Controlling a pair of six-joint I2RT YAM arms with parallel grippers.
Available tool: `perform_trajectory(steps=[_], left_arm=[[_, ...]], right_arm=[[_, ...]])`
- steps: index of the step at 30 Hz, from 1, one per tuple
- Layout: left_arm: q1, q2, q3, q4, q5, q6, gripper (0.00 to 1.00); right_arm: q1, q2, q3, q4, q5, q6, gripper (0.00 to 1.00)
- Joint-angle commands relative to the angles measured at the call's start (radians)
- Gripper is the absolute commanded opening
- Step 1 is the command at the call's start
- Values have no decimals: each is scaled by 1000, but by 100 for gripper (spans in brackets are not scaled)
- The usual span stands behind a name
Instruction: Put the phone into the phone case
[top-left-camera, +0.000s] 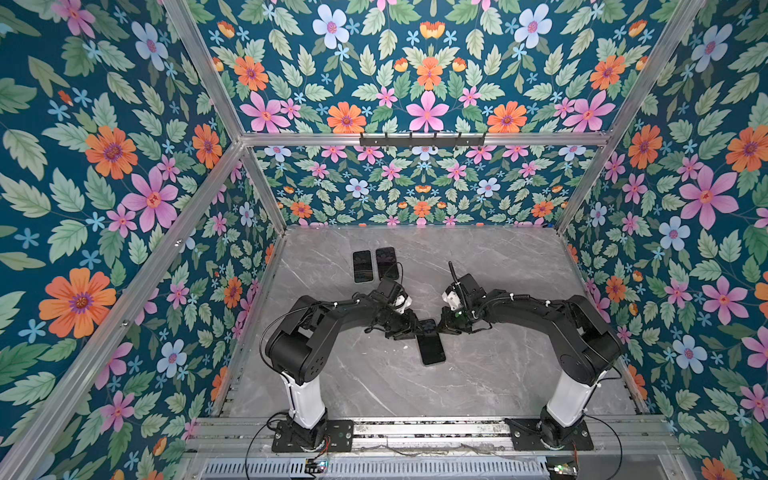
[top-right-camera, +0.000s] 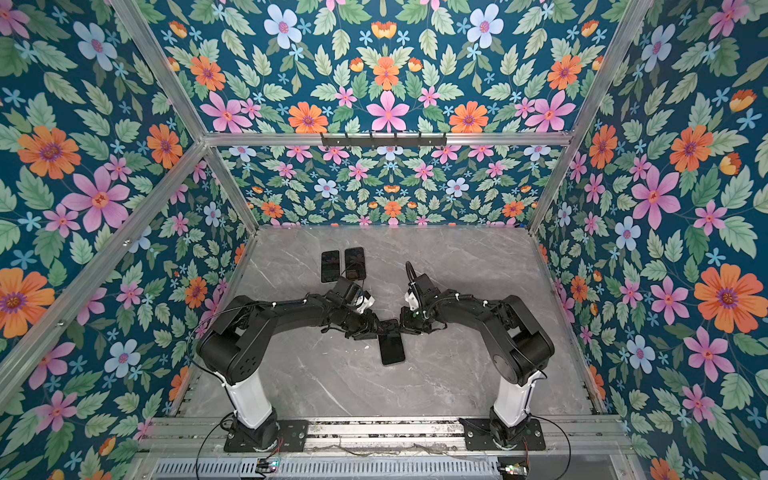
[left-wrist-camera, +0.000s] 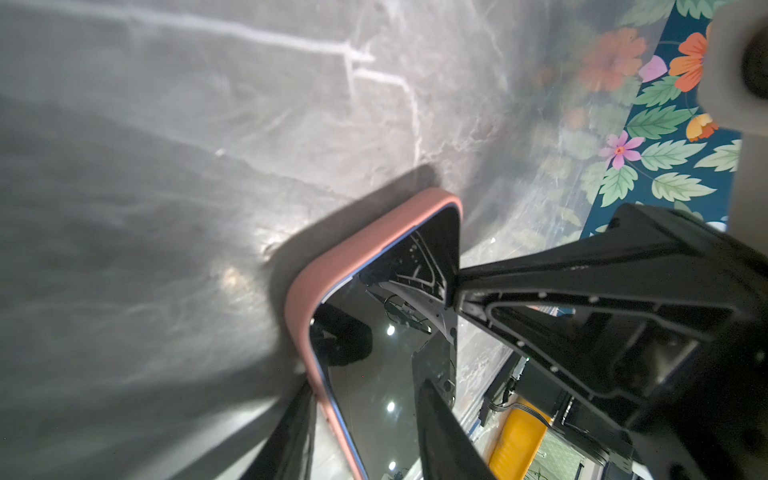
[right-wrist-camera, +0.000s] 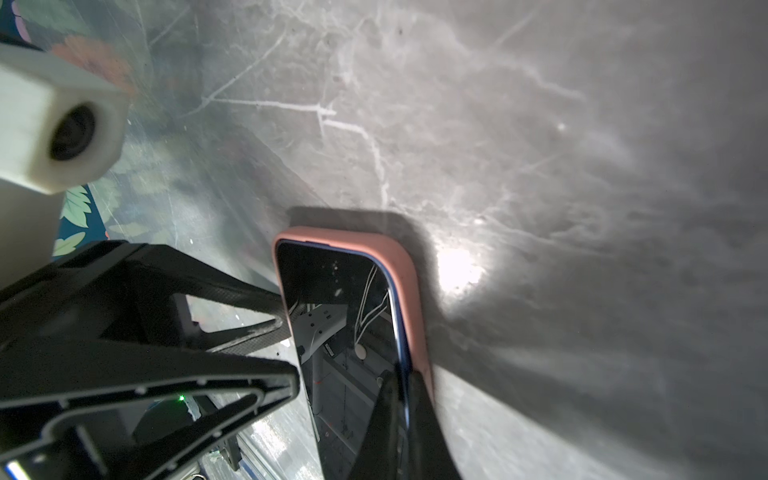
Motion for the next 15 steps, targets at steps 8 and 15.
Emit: perform_trajectory(steps=[8, 15], left_arm=[[-3, 51, 21, -45, -63, 33, 42], [-2, 76, 52, -60, -60, 51, 42]], right_arm=[[6, -7, 5, -57, 62, -1, 8], [8, -6, 25, -95, 92, -13, 8]])
